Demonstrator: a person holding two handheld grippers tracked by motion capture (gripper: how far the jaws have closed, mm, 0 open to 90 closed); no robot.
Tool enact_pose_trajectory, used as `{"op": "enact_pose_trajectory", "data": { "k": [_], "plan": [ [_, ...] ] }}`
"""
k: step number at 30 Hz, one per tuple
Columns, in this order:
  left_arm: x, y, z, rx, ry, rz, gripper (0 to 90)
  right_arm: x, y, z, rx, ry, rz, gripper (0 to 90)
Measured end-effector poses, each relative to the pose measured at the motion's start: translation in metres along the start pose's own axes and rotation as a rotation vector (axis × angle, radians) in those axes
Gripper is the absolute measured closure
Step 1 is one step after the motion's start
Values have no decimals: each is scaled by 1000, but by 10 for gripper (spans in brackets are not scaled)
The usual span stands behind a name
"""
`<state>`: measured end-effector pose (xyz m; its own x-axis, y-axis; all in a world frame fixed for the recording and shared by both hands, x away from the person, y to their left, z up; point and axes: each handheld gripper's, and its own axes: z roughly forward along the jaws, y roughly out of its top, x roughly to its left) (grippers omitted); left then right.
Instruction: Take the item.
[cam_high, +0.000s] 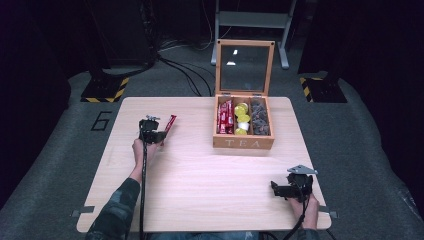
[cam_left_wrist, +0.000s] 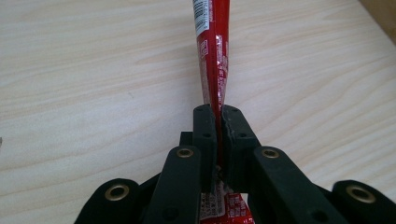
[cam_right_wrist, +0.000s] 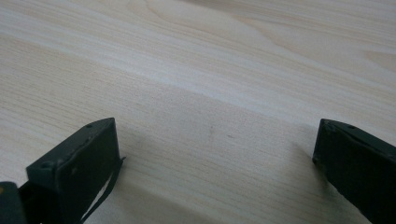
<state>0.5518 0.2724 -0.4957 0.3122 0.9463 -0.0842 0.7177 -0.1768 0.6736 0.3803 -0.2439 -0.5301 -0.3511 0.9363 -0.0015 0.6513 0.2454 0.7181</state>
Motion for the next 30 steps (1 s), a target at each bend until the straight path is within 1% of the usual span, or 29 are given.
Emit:
{"op": "enact_pose_trajectory", "data": {
  "k": [4,6,8,15,16,17,19,20,21,22,23,24,25,26,27,28,29,30],
  "plan": [
    [3,-3,6,25,9,-14,848,0,0,0,0,0,2,0],
    [4,-4,8,28,14,-8,847,0,0,0,0,0,1,0],
    [4,-4,9,22,18,-16,846,0,0,0,0,0,0,0],
    [2,-4,10,26,17,-10,837,0,0,0,0,0,1,0],
    [2,-4,10,32,12,-7,828,0,0,0,0,0,1,0],
    [2,-4,10,23,10,-11,817,0,0,0,0,0,2,0],
    [2,-4,9,23,7,-13,780,0,0,0,0,0,2,0],
    [2,-4,9,23,4,-15,780,0,0,0,-1,0,3,0],
    [2,-3,8,27,-1,-18,723,0,0,0,0,0,2,0],
    [2,-3,8,27,-1,-18,690,0,0,0,0,0,2,0],
    [1,-3,8,24,0,-24,690,0,0,0,0,-1,2,0],
    [1,-3,7,24,5,-21,648,0,0,0,0,0,1,0],
    [1,-3,6,28,0,-19,618,0,0,0,0,0,2,0],
    [1,-2,5,21,3,-18,549,0,0,0,0,0,1,0],
    [1,-2,5,21,3,-18,510,0,0,0,0,0,1,0],
    [1,-2,3,23,-6,-17,485,0,0,0,0,0,1,0],
    [1,-2,3,23,-6,-17,459,0,0,0,0,0,1,0],
    [0,-2,3,13,-6,-17,459,0,0,0,0,0,1,0]
  ]
}}
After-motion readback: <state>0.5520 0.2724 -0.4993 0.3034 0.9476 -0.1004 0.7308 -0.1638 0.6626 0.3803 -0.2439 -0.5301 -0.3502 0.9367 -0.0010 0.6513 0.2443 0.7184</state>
